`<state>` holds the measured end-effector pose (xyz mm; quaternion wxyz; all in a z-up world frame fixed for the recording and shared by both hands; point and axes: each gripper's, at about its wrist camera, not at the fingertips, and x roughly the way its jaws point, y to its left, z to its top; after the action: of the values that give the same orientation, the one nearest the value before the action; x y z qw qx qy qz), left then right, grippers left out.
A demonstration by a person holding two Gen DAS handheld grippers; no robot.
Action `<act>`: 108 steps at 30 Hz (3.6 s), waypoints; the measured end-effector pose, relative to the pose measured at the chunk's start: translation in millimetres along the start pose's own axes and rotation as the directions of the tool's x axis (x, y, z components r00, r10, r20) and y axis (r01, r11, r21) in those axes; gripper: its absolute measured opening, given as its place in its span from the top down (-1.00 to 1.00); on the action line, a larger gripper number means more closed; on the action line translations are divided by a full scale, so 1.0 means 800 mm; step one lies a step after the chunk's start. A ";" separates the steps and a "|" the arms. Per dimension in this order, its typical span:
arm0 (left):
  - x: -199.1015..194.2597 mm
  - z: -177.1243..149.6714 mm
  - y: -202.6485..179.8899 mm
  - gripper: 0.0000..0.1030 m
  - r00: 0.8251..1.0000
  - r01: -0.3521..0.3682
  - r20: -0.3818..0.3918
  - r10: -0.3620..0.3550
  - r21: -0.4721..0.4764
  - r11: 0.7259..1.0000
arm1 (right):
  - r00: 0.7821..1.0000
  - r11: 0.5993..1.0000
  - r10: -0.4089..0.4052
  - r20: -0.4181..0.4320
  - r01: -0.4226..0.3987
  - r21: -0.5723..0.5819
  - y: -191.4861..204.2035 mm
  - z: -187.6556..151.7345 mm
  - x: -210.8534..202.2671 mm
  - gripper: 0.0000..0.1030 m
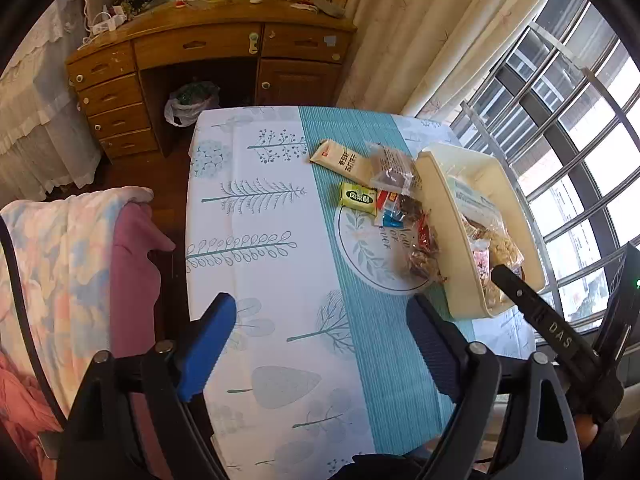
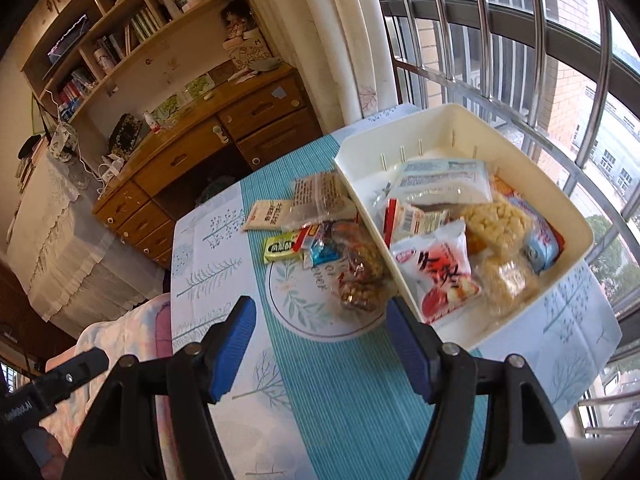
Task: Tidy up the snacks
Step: 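Withdraw both open tools from the tray toward the remaining snacks, then grasp the green pineapple-cake pack with the left tool while the right grasps a nut bag, then carry the pineapple-cake pack with the left tool while the right carries the nut bag to the tray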
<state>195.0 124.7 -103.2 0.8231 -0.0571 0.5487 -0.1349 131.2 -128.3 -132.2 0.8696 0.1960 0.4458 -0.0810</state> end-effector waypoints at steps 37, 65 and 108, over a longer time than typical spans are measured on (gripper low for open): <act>0.289 0.144 -0.052 -0.72 0.956 -0.083 -0.283 0.079 0.000 0.997 | 0.953 0.947 -0.253 0.166 0.279 -0.156 0.030 -0.056 0.142 -0.32; 0.407 0.183 -0.079 -0.72 0.942 -0.085 -0.319 0.099 0.058 0.995 | 0.951 0.924 -0.283 0.127 0.306 -0.230 0.021 -0.048 0.202 -0.26; 0.280 0.085 0.013 0.04 0.887 -0.119 -0.446 0.121 0.033 0.992 | 0.971 0.915 -0.237 0.004 0.225 -0.335 0.050 -0.036 0.112 0.18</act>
<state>340.3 67.2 -278.2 0.6817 0.0113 0.7255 -0.0943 174.9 -77.3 -208.8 0.8662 -0.0062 0.4888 -0.1033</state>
